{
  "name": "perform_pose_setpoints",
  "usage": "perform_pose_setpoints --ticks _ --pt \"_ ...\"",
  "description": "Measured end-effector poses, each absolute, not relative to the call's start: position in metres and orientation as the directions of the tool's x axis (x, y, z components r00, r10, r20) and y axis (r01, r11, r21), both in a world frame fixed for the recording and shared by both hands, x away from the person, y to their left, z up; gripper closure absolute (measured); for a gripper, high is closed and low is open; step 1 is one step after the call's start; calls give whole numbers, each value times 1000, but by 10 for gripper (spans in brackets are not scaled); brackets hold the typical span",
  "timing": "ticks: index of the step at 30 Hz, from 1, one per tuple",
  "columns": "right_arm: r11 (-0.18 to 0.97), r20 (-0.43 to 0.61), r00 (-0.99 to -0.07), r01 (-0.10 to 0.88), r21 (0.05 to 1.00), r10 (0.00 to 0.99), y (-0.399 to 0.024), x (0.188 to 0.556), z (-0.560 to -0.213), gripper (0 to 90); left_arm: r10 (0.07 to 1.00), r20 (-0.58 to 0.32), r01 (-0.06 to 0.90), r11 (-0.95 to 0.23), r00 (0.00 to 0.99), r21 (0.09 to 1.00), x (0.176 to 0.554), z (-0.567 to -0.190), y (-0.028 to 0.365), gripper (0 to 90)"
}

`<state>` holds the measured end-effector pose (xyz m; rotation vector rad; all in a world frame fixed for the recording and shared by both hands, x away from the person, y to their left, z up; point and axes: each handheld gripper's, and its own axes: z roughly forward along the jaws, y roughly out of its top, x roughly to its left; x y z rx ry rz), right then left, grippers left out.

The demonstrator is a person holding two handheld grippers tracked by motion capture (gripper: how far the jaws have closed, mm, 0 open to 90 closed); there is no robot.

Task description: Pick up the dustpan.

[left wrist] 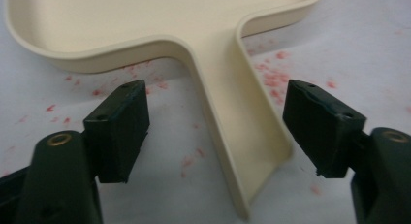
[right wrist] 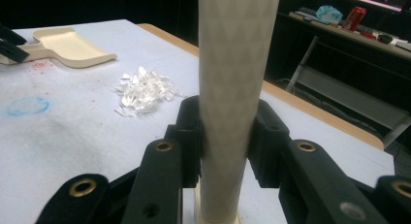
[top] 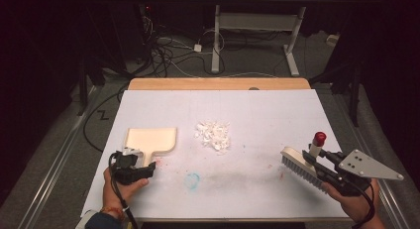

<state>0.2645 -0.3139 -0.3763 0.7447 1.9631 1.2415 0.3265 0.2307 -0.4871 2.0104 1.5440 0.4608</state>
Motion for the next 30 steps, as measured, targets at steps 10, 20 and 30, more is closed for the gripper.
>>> perform_pose_setpoints --ticks 10,20,30 --pt "396 -241 -616 126 910 750 -310 269 -384 705 948 -40 784 -236 315 574 355 -480 229 528" --pt "390 -225 -620 143 910 752 -309 276 -387 705 919 -29 767 -310 393 562 365 -476 233 636" --pt "381 -223 -608 143 913 762 -312 279 -385 705 875 70 728 -441 479 524 357 -453 238 637"
